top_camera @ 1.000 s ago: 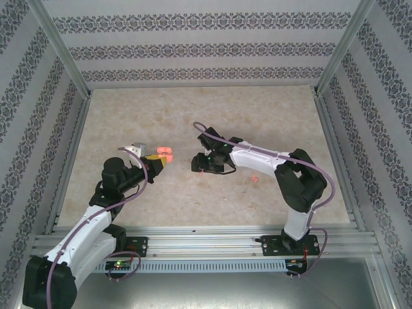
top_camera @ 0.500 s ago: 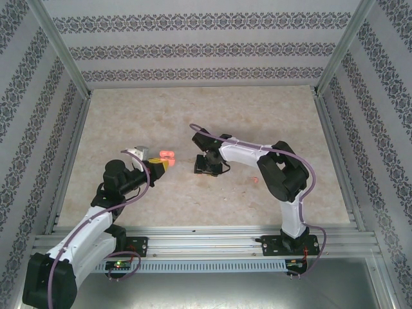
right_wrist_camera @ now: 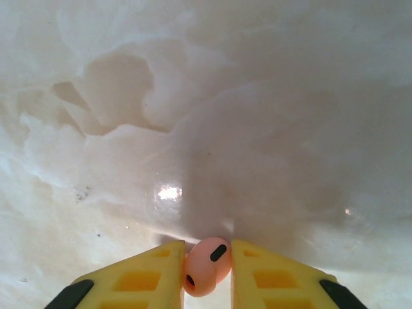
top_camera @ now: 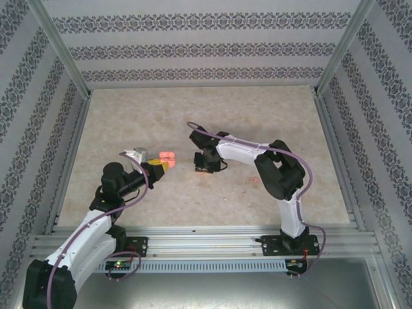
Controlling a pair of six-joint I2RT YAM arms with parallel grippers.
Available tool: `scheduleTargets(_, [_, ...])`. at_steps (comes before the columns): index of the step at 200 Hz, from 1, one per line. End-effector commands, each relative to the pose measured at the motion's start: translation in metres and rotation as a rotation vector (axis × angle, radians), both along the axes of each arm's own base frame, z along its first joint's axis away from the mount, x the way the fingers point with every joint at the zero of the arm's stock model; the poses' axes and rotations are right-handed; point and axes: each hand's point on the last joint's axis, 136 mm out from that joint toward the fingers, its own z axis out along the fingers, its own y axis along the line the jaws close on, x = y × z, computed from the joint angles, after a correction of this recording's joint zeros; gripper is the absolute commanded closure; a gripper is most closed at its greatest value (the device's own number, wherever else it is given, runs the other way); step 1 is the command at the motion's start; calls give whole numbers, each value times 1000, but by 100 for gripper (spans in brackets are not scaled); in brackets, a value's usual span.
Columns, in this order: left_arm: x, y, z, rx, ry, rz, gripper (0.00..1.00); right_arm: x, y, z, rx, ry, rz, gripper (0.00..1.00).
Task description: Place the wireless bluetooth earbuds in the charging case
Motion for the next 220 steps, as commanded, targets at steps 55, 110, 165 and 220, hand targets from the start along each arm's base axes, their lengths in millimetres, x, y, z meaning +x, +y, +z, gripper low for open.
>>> scheduleTargets(55, [-10, -2, 0, 5, 4, -20, 100, 9, 34, 26, 123, -292, 287, 86])
scheduleTargets(110, [-9, 3, -3, -33, 47, 29, 100, 12, 56, -4, 204, -430, 537, 80])
scheduleTargets(165, [-4, 11, -1, -39, 68, 90, 100, -12, 7, -37, 124, -416, 598, 71])
scheduleTargets(220, [-1, 15, 6, -20, 87, 123, 100, -23, -31, -50, 153, -402, 545, 51])
